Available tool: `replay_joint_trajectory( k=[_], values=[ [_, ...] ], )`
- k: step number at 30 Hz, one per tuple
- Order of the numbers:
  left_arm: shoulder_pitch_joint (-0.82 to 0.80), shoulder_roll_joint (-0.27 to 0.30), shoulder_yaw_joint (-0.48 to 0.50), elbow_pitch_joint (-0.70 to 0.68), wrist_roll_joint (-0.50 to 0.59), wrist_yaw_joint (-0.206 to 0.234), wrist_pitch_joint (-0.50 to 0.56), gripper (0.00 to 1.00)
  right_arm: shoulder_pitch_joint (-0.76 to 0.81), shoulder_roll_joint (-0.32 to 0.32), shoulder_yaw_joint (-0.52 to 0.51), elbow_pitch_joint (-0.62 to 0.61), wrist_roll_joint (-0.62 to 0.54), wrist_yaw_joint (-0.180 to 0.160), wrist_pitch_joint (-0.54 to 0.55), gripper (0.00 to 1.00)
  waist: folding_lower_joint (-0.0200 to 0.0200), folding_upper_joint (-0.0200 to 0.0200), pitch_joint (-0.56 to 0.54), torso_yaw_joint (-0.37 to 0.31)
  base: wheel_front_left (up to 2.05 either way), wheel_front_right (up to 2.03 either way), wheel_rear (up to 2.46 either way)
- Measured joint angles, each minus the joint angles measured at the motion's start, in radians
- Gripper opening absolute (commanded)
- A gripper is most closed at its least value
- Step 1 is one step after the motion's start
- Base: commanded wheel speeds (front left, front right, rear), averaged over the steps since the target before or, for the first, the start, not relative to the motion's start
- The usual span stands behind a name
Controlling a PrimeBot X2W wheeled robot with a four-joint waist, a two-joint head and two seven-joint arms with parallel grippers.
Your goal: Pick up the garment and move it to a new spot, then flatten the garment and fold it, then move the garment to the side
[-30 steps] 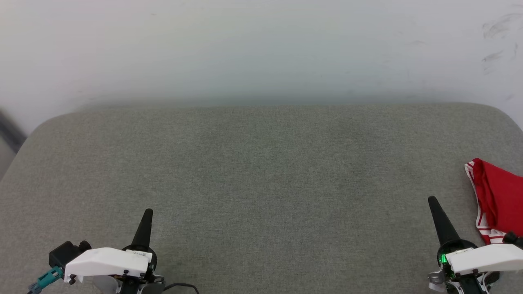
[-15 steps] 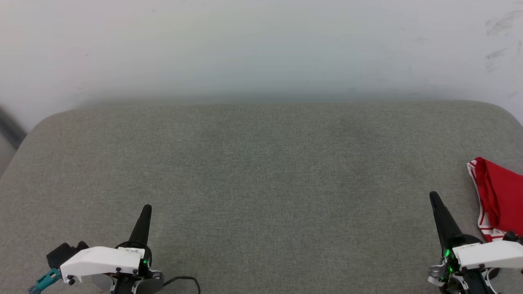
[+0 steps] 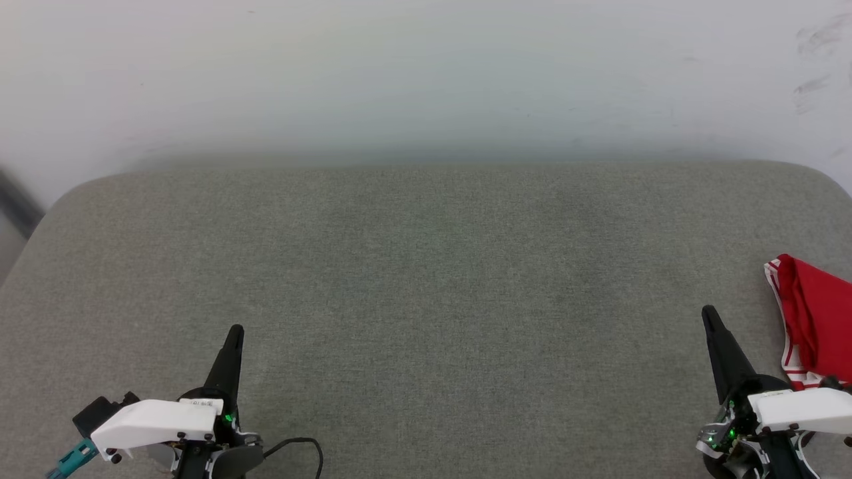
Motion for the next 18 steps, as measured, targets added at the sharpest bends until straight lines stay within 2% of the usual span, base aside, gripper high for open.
replay_joint_trajectory(
  k=[18],
  values=[
    [-0.013, -0.023, 0.037, 0.003, -0.100, -0.026, 0.030, 0.00, -0.023, 0.000, -0.006, 0.023, 0.131, 0.000, 0.007, 0.00, -0.0001, 0.0000, 0.012, 0.004, 0.00, 0.00, 0.00]
  ],
)
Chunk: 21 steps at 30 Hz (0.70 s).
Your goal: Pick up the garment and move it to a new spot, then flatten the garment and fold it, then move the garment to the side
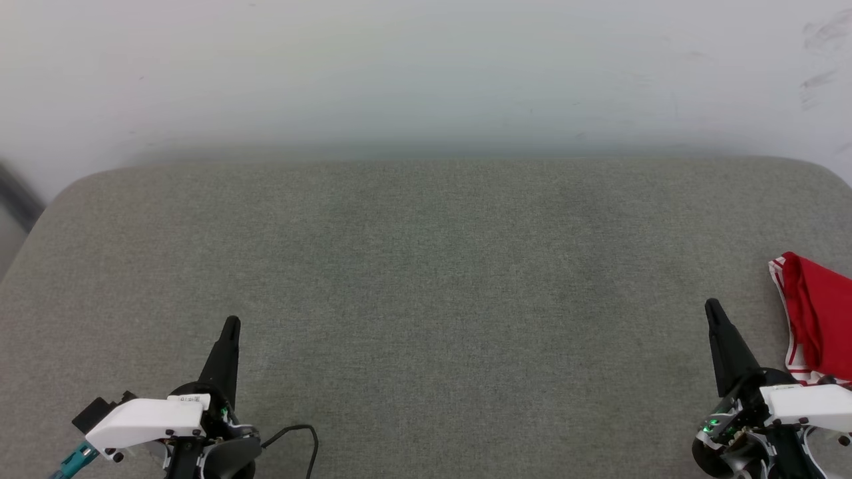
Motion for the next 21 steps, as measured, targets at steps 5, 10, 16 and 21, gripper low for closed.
replay_joint_trajectory(
  k=[5, 10, 16, 21],
  values=[
    [-0.002, -0.005, 0.009, 0.001, -0.025, -0.008, 0.008, 0.00, -0.005, 0.000, -0.001, 0.006, 0.032, 0.000, 0.002, 0.00, 0.0000, 0.0000, 0.003, 0.001, 0.00, 0.00, 0.00],
    [-0.004, -0.005, 0.009, 0.001, -0.027, -0.008, 0.008, 0.00, -0.005, 0.000, -0.002, 0.006, 0.032, 0.000, 0.002, 0.00, 0.0000, 0.0000, 0.003, 0.001, 0.00, 0.00, 0.00],
    [-0.004, -0.005, 0.009, 0.001, -0.027, -0.008, 0.008, 0.00, -0.005, 0.000, -0.002, 0.006, 0.032, 0.000, 0.002, 0.00, 0.0000, 0.0000, 0.003, 0.001, 0.00, 0.00, 0.00],
    [-0.004, -0.005, 0.009, 0.001, -0.027, -0.008, 0.008, 0.00, -0.005, 0.000, -0.002, 0.006, 0.032, 0.000, 0.002, 0.00, 0.0000, 0.0000, 0.003, 0.001, 0.00, 0.00, 0.00]
  ],
)
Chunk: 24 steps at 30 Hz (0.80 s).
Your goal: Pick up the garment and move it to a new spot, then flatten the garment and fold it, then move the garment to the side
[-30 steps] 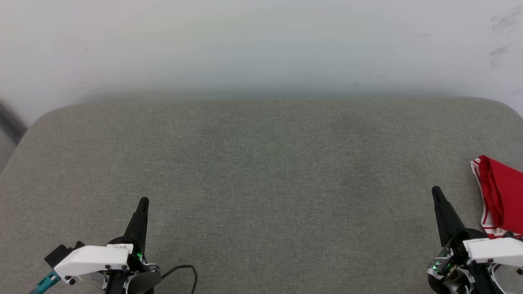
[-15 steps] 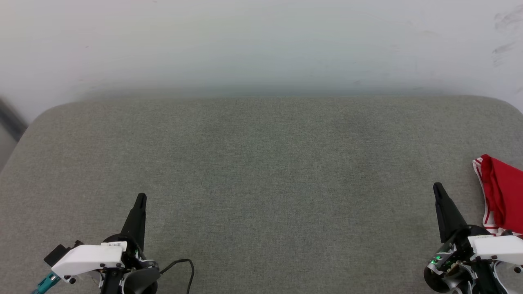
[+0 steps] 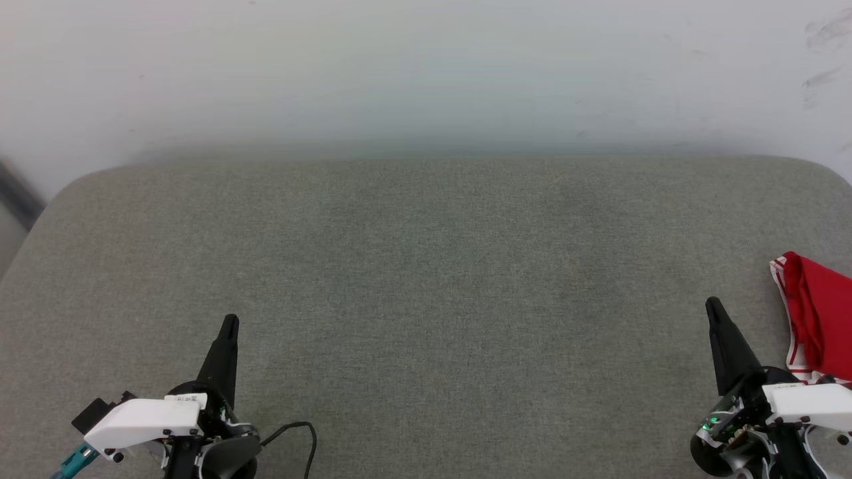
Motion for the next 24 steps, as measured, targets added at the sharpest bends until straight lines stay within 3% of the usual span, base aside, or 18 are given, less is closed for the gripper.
replay_joint_trajectory(
  k=[24],
  values=[
    [0.000, 0.000, 0.000, 0.000, 0.000, 0.000, 0.000, 0.00, 0.000, 0.000, 0.000, 0.000, 0.000, 0.000, 0.000, 0.00, 0.0000, 0.0000, 0.000, 0.000, 0.00, 0.00, 0.00]
  ],
)
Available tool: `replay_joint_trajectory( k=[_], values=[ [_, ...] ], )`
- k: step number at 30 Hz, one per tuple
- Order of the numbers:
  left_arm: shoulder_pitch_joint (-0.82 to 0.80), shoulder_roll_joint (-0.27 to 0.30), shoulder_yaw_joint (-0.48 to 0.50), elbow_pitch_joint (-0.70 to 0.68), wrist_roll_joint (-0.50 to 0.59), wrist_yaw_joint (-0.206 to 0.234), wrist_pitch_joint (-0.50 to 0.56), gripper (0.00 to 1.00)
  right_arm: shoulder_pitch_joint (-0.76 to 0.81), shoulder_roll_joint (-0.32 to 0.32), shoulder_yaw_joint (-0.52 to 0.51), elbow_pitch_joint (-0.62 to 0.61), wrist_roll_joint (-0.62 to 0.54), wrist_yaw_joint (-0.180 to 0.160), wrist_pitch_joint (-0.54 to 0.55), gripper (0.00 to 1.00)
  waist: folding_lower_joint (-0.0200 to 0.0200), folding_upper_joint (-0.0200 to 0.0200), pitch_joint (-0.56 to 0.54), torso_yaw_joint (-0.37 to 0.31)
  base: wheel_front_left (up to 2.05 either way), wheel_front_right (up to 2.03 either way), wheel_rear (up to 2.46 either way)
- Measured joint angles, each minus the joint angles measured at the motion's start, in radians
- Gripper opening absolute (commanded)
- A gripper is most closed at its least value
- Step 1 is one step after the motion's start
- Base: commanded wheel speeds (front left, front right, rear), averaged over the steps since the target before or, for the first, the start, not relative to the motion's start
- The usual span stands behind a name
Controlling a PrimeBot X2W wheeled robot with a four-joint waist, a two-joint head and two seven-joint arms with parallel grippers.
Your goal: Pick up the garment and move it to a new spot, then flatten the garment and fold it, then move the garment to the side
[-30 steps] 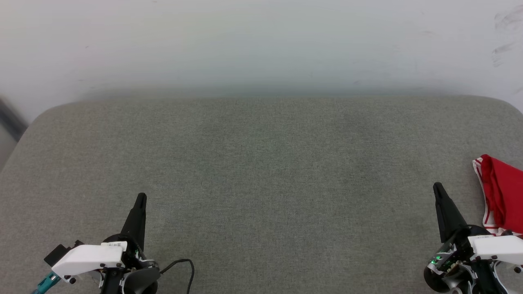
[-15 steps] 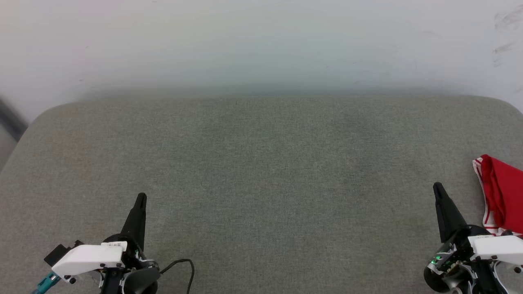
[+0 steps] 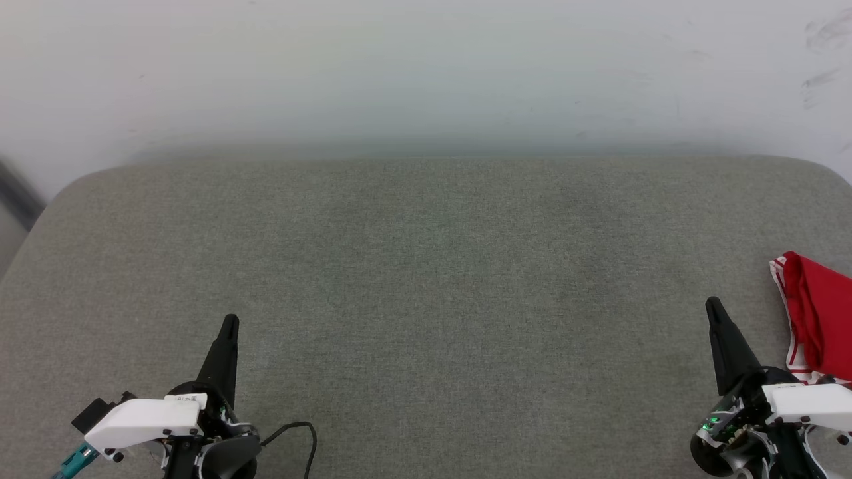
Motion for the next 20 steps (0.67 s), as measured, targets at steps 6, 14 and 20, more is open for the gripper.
replay_joint_trajectory(
  k=[6, 14, 20],
  values=[
    [0.000, 0.000, 0.000, 0.000, 0.000, 0.000, 0.000, 0.00, 0.000, 0.000, 0.000, 0.000, 0.000, 0.000, 0.000, 0.00, 0.0000, 0.0000, 0.000, 0.000, 0.00, 0.00, 0.00],
    [0.000, 0.000, 0.000, 0.000, 0.000, 0.000, 0.000, 0.00, 0.000, 0.000, 0.000, 0.000, 0.000, 0.000, 0.000, 0.00, 0.0000, 0.0000, 0.000, 0.000, 0.00, 0.00, 0.00],
    [0.000, 0.000, 0.000, 0.000, 0.000, 0.000, 0.000, 0.00, 0.000, 0.000, 0.000, 0.000, 0.000, 0.000, 0.000, 0.00, 0.0000, 0.0000, 0.000, 0.000, 0.00, 0.00, 0.00]
  ],
)
